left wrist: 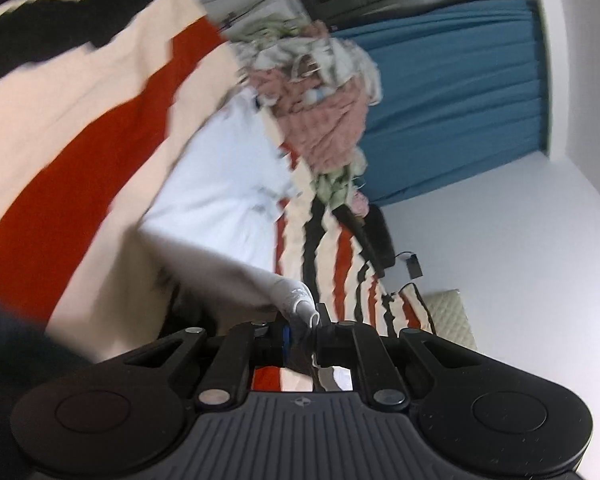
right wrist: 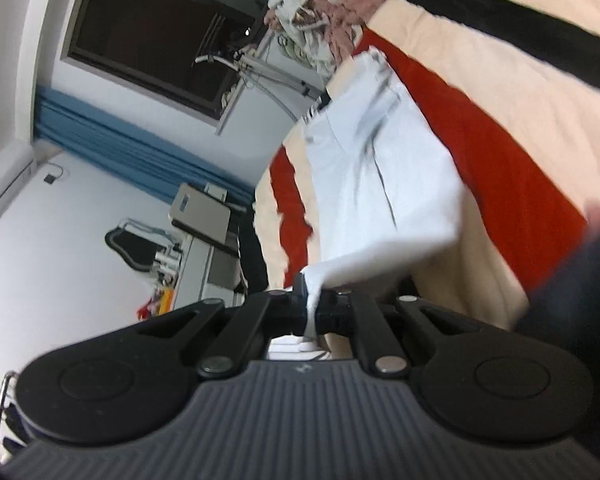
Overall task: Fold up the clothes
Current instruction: 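Lift the hem with both tools and fold it toward the collar, then lay the folded hem down and open both tools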
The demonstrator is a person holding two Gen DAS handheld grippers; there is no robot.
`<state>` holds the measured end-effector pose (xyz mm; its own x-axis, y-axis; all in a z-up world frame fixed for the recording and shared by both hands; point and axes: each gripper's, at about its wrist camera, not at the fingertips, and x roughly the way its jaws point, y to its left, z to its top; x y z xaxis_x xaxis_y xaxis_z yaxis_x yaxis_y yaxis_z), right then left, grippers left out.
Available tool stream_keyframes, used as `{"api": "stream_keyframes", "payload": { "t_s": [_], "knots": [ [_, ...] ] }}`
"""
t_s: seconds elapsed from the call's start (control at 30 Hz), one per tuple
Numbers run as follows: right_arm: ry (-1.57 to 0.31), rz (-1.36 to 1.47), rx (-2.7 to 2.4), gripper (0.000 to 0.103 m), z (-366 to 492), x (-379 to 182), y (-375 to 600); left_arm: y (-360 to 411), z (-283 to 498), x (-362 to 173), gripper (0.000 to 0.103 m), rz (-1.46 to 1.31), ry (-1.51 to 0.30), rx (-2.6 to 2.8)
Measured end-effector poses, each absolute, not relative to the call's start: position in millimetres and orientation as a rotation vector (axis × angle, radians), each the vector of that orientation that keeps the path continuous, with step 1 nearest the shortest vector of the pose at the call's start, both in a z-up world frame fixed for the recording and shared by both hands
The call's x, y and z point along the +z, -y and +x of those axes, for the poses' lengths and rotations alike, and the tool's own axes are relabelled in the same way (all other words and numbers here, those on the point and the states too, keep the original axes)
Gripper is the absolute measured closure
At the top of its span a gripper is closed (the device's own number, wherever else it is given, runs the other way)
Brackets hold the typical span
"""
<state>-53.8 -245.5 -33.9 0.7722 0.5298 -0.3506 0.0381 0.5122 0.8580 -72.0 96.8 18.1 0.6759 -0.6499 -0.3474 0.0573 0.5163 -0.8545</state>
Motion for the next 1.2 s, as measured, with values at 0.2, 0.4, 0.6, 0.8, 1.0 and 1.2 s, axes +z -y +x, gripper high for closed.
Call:
{"api": "stream_keyframes", "payload": {
  "t_s": [0.2, 0.4, 0.6, 0.8, 1.0, 1.2],
  "knots": [
    [-0.613, 1.015, 0.276, 0.097, 35, -17, 252, -69, 14, 63, 0.091, -0.74, -0.636, -0.448],
    [-0.613, 0.99, 0.199, 0.097, 136, -22, 258, -37, 105, 67, 0.091, -0.546, -0.599, -0.402],
    [-0.626, 0.789, 0.209, 0.097, 206, -58, 248, -25, 181, 13, 0.089, -0.449, -0.622, -0.332],
    [-0.65, 0.66, 0.186, 0.097, 248, -103, 241, -15, 220, -47, 0.088, -0.324, -0.616, -0.31],
    [-0.71, 0.553, 0.165, 0.096, 270, -138, 227, -11, 257, -83, 0.085, -0.276, -0.694, -0.279],
    [-0.748, 0.521, 0.183, 0.071, 270, -130, 223, -6, 254, -82, 0.076, -0.208, -0.691, -0.262]
  ]
}}
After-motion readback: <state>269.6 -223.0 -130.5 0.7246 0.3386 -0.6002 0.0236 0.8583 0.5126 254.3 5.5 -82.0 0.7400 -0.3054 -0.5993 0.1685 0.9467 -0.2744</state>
